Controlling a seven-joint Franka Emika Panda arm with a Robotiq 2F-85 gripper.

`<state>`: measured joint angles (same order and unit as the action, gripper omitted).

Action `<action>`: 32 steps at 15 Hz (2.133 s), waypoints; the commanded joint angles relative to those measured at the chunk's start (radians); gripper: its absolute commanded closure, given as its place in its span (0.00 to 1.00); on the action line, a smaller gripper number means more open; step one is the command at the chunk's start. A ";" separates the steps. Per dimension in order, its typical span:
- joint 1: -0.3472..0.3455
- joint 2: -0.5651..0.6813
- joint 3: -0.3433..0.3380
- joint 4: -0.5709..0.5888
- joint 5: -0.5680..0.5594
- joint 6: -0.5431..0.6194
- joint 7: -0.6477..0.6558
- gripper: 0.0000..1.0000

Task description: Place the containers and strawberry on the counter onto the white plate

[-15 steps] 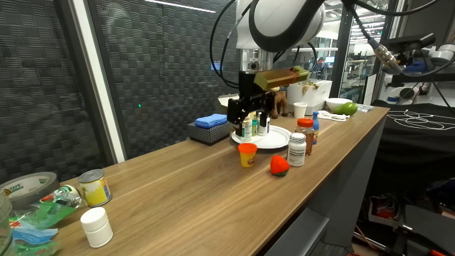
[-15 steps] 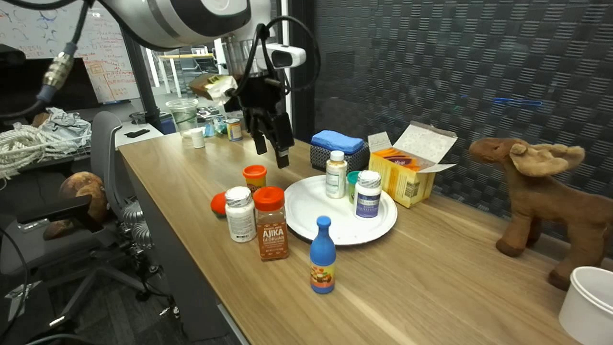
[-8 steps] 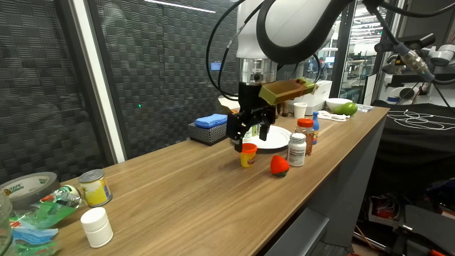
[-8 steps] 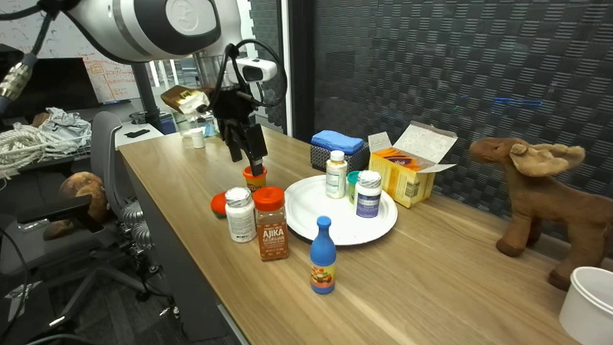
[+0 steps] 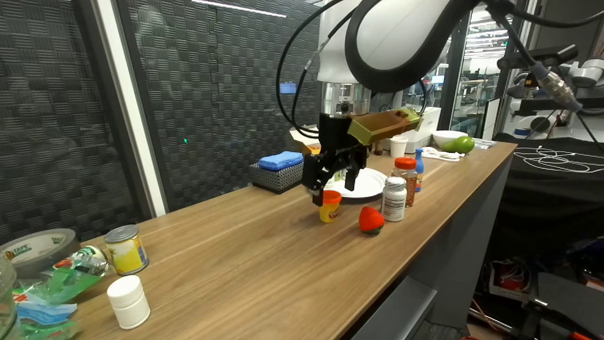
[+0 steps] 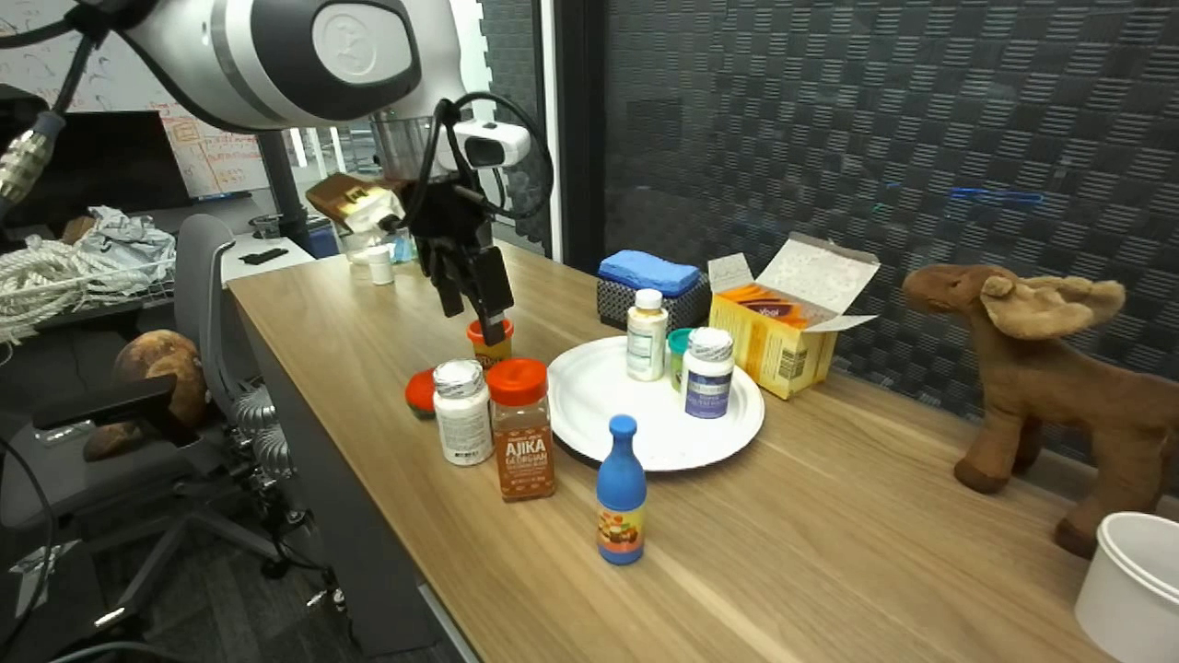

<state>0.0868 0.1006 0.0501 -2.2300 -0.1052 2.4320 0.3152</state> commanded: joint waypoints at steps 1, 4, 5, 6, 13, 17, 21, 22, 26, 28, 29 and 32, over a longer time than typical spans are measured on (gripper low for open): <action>-0.009 -0.010 0.001 -0.003 0.054 0.019 -0.054 0.00; -0.012 -0.001 -0.001 0.002 0.072 0.020 -0.074 0.02; -0.013 0.001 -0.002 0.003 0.075 0.021 -0.079 0.07; -0.014 0.004 -0.002 0.005 0.076 0.022 -0.084 0.05; -0.016 0.032 -0.002 0.021 0.080 0.033 -0.116 0.46; -0.015 0.042 -0.002 0.028 0.076 0.041 -0.123 0.73; -0.012 0.022 -0.005 0.024 0.061 0.067 -0.115 0.73; -0.011 0.012 -0.007 0.023 0.051 0.075 -0.106 0.73; -0.013 -0.033 -0.028 0.028 -0.019 0.075 -0.067 0.73; -0.023 -0.055 -0.042 0.027 -0.053 0.073 -0.058 0.73; -0.029 -0.062 -0.050 0.028 -0.063 0.069 -0.054 0.73; -0.055 -0.063 -0.073 0.038 -0.090 0.079 -0.045 0.73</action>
<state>0.0537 0.0593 -0.0088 -2.1973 -0.1587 2.5010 0.2416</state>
